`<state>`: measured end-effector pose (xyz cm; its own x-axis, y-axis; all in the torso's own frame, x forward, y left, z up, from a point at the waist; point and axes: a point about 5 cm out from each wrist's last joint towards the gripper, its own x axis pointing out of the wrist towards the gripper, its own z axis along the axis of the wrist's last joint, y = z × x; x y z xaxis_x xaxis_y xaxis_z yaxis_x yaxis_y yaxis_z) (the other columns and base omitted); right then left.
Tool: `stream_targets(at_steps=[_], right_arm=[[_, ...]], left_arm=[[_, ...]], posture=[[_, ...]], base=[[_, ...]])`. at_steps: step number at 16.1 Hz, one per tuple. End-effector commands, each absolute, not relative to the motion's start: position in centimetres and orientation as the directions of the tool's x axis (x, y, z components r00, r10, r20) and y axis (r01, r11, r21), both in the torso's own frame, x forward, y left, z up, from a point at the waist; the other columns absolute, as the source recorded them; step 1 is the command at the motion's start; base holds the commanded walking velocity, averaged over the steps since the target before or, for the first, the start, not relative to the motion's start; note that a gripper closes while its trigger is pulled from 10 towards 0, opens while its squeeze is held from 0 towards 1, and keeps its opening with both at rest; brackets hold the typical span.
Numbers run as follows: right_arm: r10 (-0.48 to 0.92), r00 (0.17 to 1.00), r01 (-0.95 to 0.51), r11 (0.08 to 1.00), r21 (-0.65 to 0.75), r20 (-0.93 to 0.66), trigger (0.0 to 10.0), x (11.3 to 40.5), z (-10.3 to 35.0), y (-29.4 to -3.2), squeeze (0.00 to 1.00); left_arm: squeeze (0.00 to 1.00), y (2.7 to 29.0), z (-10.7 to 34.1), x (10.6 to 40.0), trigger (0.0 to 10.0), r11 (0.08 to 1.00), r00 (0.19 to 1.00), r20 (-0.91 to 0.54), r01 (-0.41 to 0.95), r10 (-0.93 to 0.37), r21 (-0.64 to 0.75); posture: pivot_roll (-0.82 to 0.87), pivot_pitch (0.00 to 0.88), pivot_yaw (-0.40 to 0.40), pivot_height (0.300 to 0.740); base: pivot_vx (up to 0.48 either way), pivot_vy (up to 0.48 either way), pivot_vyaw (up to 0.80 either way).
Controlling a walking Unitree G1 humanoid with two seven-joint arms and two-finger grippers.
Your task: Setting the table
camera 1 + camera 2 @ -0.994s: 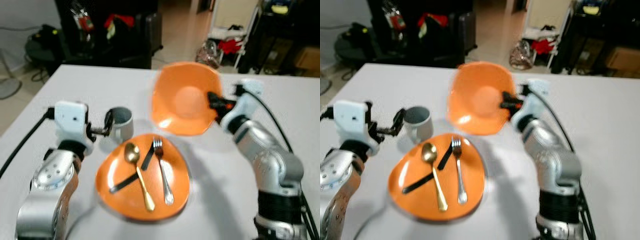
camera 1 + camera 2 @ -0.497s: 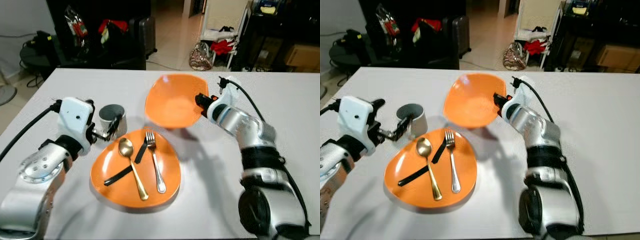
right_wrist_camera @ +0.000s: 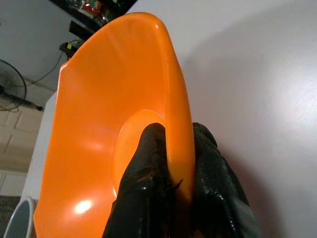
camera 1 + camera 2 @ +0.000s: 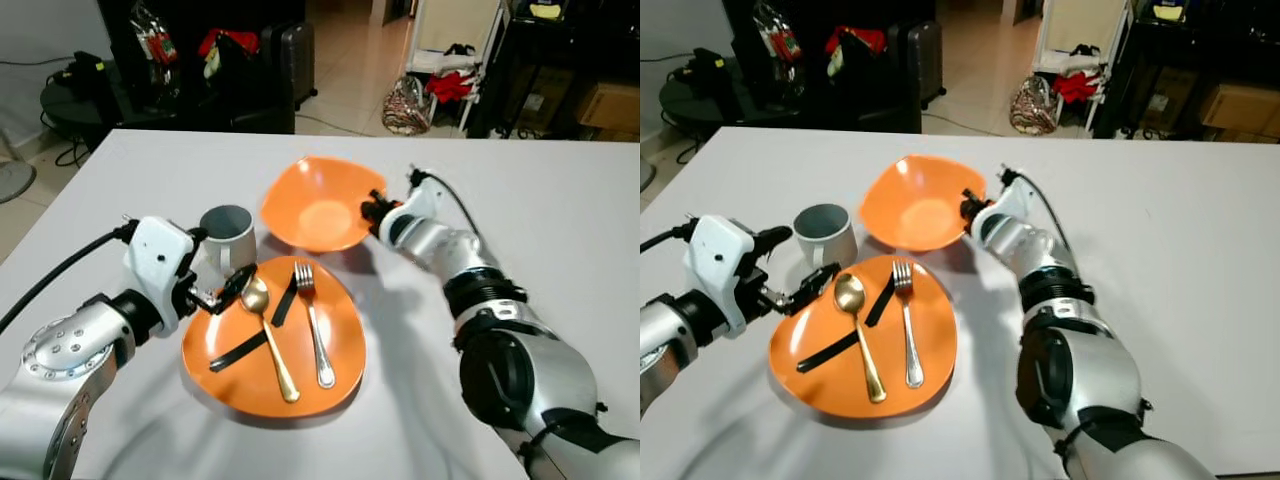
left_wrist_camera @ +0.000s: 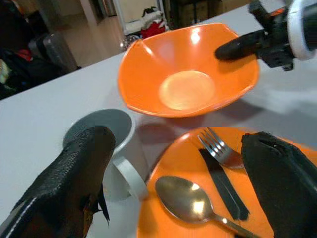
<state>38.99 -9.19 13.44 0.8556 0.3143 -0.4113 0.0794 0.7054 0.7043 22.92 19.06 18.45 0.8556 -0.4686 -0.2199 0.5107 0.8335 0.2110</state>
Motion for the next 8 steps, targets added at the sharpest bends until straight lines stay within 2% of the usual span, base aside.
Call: stream_targets(at_steps=[1, 8], right_arm=[[0.303, 0.886, 0.047, 0.693, 0.719, -0.35, 10.0, 39.8, 15.1, -9.0, 0.0], [0.302, 0.86, 0.091, 0.703, 0.705, -0.411, 10.0, 38.8, 12.6, -7.8, 0.0]], left_arm=[[0.0, 18.8, 18.4, 22.6, 10.0, 0.817, 0.839, -0.237, 0.537, -0.491, 0.209], [0.0, 18.5, 17.9, 22.4, 10.0, 0.819, 0.836, -0.255, 0.538, -0.487, 0.2]], posture=[[-0.03, 0.0, -0.001, 0.74], [-0.03, 0.007, -0.01, 0.74]], base=[[0.0, 0.0, 0.0], [0.0, 0.0, 0.0]])
